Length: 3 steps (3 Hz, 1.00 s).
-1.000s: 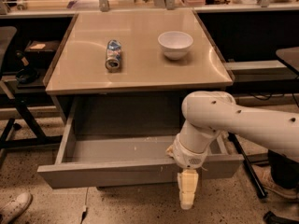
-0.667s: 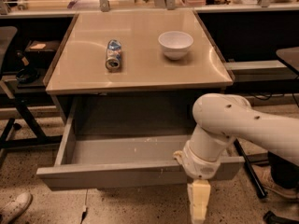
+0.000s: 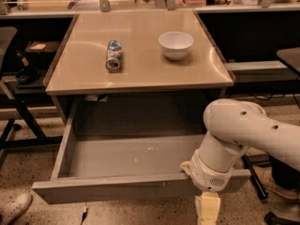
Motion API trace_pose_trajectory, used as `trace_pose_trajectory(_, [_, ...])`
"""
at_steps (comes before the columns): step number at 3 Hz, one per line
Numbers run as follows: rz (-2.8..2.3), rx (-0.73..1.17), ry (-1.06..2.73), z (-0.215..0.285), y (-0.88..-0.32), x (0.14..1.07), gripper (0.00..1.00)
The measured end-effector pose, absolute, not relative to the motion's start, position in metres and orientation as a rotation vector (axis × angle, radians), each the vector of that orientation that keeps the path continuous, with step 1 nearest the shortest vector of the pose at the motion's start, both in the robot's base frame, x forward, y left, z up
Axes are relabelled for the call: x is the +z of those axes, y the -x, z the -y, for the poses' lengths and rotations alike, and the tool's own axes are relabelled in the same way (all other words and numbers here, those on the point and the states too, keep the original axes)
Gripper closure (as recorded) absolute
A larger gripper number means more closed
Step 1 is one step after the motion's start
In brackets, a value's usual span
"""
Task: Open top drawer
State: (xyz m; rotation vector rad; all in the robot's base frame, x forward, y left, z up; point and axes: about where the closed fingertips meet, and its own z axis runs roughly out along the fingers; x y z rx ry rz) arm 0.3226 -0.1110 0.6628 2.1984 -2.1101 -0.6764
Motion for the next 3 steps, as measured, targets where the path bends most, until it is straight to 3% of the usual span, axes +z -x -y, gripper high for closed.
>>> trace_pose_trajectory(2, [2.128, -0.638, -2.244, 0.11, -0.336, 0.684, 0.0])
trace_pose_trajectory(3, [2.257, -0.5, -2.23, 0.134, -0.346, 0.752, 0.0])
